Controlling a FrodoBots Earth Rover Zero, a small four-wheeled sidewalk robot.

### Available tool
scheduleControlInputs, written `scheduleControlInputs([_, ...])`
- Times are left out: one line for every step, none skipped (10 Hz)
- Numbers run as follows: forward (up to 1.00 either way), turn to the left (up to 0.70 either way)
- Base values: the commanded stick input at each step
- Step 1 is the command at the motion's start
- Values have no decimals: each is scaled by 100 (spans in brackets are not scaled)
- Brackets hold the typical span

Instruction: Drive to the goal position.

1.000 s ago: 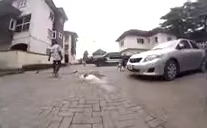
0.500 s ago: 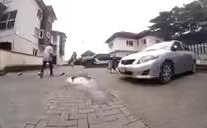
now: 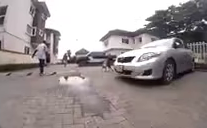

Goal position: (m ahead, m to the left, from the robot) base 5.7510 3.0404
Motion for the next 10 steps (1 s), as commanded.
scheduleControlInputs([70, 0])
scheduleControlInputs([70, 0])
scheduleControlInputs([70, 0])
scheduleControlInputs([70, 0])
scheduleControlInputs([70, 0])
scheduleControlInputs([70, 0])
scheduleControlInputs([70, 0])
scheduleControlInputs([70, 0])
scheduleControlInputs([70, 19])
scheduleControlInputs([70, 31])
